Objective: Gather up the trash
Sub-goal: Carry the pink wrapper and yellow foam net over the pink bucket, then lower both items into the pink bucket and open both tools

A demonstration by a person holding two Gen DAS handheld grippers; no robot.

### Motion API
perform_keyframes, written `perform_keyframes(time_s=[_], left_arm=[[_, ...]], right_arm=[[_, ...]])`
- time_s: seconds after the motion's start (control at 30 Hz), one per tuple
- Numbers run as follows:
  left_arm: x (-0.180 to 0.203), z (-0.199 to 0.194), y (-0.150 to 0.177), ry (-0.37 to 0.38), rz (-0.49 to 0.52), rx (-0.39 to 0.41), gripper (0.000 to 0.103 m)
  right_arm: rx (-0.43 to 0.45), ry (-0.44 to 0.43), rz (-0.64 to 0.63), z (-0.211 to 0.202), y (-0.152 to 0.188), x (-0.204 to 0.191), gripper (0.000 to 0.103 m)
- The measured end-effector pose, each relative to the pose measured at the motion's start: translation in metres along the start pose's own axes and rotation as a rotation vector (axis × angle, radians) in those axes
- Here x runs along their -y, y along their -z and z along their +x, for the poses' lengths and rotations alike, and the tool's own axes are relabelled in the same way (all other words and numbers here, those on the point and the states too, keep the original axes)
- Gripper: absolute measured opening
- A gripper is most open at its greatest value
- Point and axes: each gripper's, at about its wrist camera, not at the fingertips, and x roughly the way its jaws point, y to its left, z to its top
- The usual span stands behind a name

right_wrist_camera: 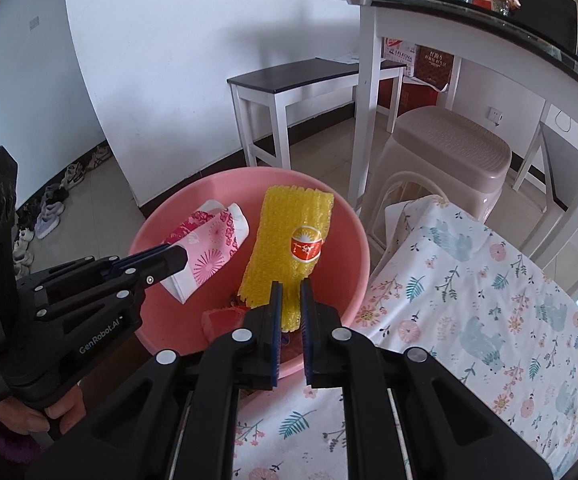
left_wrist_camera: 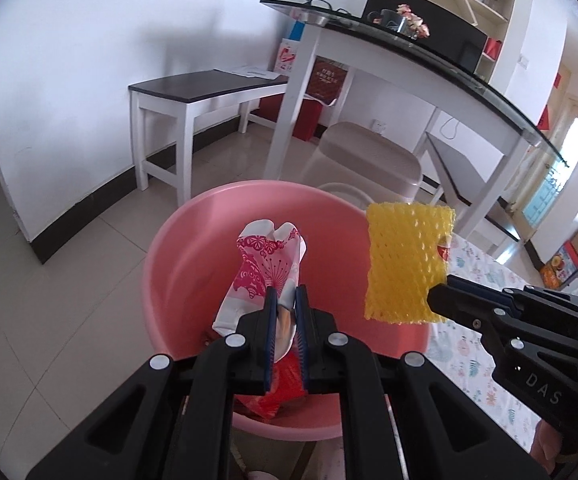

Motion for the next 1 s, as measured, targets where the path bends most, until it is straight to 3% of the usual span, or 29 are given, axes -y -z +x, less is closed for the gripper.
perform_keyframes(time_s=[0.53,1.0], left_arm=[[-0.013,0.034,0.000,-0.078,-0.021,-0.073,0.009],[-0.014,0.044,-0.006,-0.099,-0.012,-0.073,0.009]], right_arm=[[-0.087,0.012,-0.016,0.038,0.001,-0.012,0.009],[-0.124,0.012,-0.019,0.057,0.002,-0.016,0.009]])
